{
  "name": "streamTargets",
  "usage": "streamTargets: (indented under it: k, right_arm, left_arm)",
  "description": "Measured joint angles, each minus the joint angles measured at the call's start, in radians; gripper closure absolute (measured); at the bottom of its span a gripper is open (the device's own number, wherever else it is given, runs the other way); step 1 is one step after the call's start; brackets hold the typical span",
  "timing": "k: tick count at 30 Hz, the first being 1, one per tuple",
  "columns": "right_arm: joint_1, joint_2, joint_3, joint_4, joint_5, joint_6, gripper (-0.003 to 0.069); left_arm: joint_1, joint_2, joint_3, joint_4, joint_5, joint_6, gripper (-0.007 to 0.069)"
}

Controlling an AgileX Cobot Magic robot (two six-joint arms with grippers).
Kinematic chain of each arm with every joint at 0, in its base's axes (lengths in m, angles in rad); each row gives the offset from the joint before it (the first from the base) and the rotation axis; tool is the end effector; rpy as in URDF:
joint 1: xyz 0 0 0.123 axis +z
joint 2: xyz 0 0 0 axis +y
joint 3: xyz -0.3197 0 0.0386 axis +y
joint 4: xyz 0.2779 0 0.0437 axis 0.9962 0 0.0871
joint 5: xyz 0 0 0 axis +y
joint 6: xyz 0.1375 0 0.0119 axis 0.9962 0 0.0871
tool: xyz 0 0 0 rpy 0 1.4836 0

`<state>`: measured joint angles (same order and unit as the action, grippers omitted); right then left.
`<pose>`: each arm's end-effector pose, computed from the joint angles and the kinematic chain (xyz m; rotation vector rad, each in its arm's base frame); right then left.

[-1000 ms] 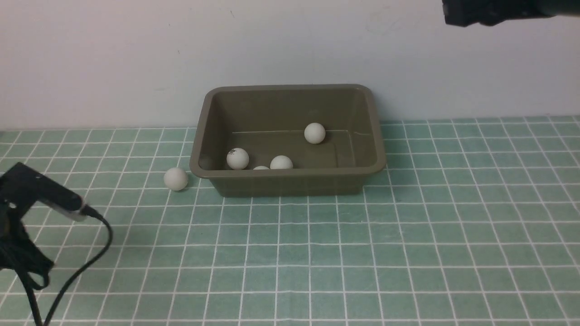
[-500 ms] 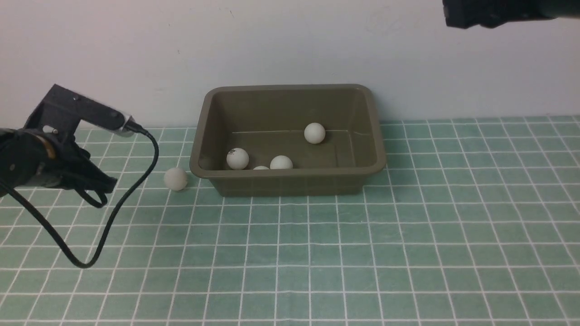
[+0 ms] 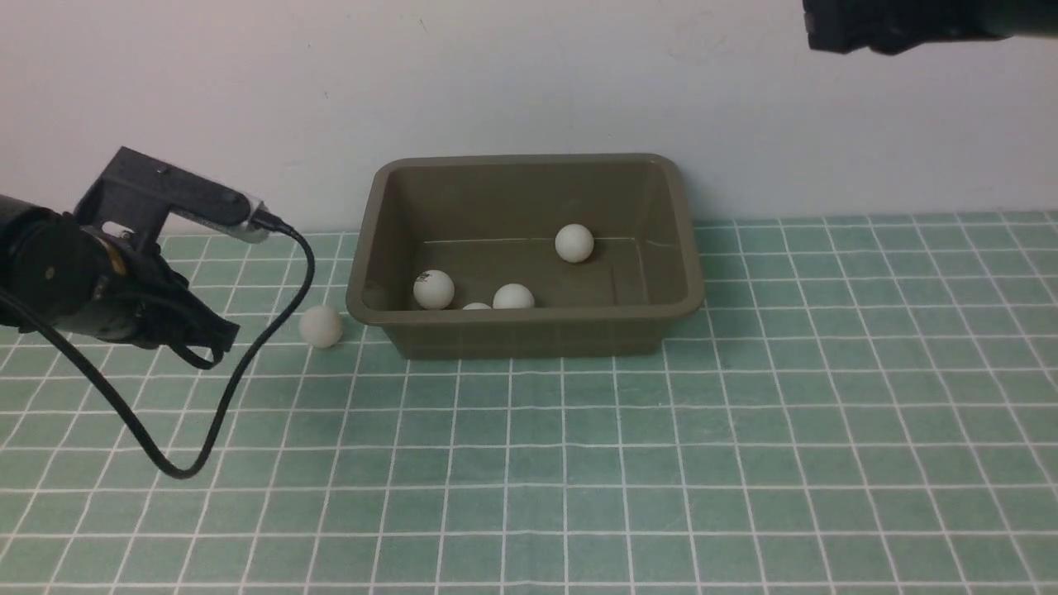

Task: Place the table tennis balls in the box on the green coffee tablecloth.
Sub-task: 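Reach for and grasp a ping pong ball on the table beside the basket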

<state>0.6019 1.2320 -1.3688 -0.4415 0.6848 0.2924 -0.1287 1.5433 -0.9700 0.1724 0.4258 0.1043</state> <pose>0.2859 0.1511 0.4652 -0.4684 1.9110 0.0842 0.3699 -0.0380 0.2212 0.4510 2.4382 0.1446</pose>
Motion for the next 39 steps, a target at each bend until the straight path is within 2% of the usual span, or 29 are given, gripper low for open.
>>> streamTargets:
  k: [6, 9, 18, 25, 31, 36, 39]
  right_arm:
    - [0.0, 0.0, 0.0, 0.011, 0.017, 0.0, 0.0398]
    - [0.0, 0.0, 0.0, 0.014, 0.018, 0.0, 0.0398]
    - [0.0, 0.0, 0.0, 0.023, 0.02, -0.006, 0.0398]
    - [0.0, 0.0, 0.0, 0.031, 0.02, -0.009, 0.0398]
    - [0.0, 0.0, 0.0, 0.045, 0.031, -0.009, 0.0398]
    - [0.0, 0.0, 0.0, 0.047, 0.062, -0.011, 0.0398]
    - [0.0, 0.0, 0.0, 0.049, 0.083, -0.011, 0.0398]
  left_arm:
    - [-0.062, -0.051, 0.0, -0.117, 0.099, 0.021, 0.0605]
    - [-0.061, -0.068, 0.0, -0.125, 0.127, 0.025, 0.0605]
    - [0.036, -0.081, -0.034, -0.181, 0.127, 0.122, 0.0605]
    - [0.164, 0.003, -0.111, -0.475, 0.151, 0.417, 0.0605]
    - [0.27, 0.156, -0.226, -0.927, 0.306, 0.823, 0.0604]
    - [0.301, 0.261, -0.304, -1.046, 0.409, 0.961, 0.0579]
    - [0.303, 0.315, -0.348, -1.056, 0.439, 0.982, 0.0546]
